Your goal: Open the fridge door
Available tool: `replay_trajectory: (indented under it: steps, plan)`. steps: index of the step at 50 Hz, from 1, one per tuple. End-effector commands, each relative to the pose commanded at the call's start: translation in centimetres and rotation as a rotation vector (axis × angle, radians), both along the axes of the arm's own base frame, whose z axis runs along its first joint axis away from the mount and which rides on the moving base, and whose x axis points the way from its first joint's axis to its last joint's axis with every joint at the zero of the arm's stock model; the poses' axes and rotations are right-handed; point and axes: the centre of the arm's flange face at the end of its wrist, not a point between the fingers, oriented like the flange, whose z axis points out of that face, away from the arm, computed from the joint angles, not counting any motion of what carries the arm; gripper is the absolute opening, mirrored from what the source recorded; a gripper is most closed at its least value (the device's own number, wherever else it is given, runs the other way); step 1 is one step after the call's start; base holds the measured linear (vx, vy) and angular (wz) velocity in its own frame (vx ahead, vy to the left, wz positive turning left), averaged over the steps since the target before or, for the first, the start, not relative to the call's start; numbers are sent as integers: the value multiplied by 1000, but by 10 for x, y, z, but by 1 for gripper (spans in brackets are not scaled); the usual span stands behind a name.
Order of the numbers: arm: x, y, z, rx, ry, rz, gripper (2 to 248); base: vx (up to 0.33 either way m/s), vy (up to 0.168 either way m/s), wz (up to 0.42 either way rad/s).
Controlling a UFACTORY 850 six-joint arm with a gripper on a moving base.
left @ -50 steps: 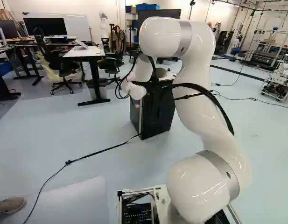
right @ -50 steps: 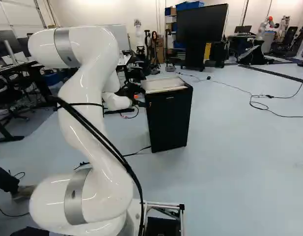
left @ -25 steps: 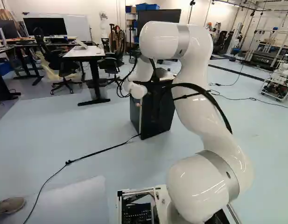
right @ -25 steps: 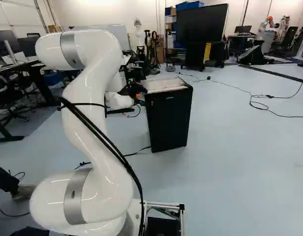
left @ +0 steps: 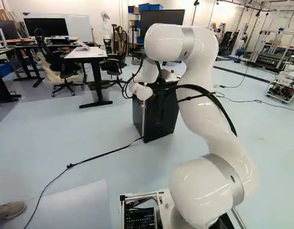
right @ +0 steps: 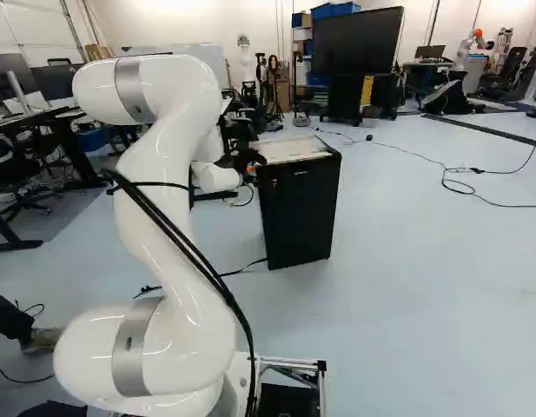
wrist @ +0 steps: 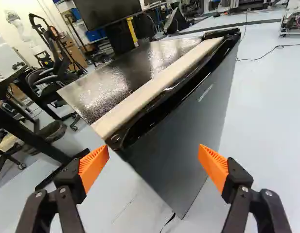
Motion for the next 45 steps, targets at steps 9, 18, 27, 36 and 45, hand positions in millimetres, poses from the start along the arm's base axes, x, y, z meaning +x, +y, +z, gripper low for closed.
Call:
replay_trajectory:
  steps: [9,18,27,36,45]
  plan:
    - [-4,-14,1,3,5,-29,247,0,0,0]
    - [-13,-27,2,5,16,-56,247,1,3,7]
    - [-28,-42,2,34,43,-124,247,-1,-4,-14]
    - [-46,-56,0,81,81,-215,247,-3,-12,-2]
    - [-63,-70,-3,134,116,-311,247,2,1,-10]
